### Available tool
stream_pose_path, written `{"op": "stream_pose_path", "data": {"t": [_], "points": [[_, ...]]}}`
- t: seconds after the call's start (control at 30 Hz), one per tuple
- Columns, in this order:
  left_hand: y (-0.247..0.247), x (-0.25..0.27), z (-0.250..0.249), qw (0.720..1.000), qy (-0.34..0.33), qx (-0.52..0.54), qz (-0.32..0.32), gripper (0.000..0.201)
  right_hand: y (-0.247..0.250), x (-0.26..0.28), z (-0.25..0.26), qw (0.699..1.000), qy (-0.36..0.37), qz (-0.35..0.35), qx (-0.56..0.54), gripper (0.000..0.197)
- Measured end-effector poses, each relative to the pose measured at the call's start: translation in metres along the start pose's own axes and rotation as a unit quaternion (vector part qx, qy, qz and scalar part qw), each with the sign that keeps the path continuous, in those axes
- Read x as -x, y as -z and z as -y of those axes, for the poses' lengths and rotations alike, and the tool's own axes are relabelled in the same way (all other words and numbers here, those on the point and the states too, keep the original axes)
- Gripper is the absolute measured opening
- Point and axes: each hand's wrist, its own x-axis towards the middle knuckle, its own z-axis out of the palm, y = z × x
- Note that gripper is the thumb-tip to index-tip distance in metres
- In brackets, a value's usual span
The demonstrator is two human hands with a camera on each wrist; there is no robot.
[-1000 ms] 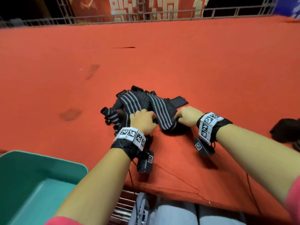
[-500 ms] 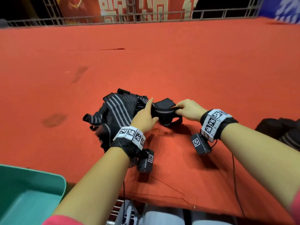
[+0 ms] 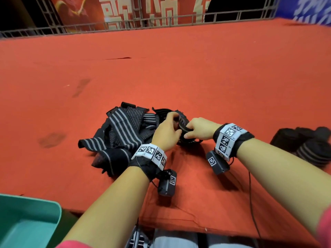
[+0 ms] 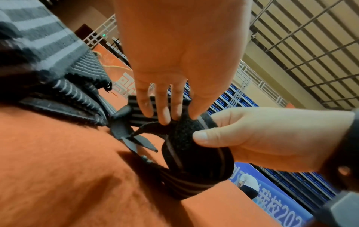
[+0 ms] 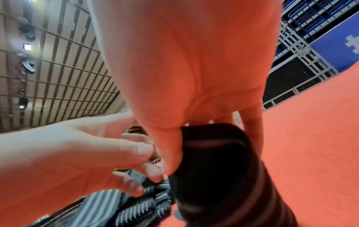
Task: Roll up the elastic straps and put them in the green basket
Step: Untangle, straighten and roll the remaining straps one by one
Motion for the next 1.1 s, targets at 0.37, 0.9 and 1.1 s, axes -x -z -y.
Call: {"op": "stream_pose_path", "data": {"t": [0.37,0.9,1.1], "points": [[-0.028,0.005,0.043,0.965,0.150,-0.161,0.146,0.068,0.005,-0.017,-0.047,0.903,-0.065,-0.251,-0.342,0.014],[-0.047,-0.007,0.047,0.978,0.114,-0.151,0.085,0.025,0.000,-0.010,-0.060,0.829,-0.095,-0.292,-0.468,0.019],[-0.052,-0.007,0.046,0.983,0.137,-0.097,0.078,0.025,0.000,-0.001,-0.060,0.803,-0.097,-0.294,-0.509,0.020]]}}
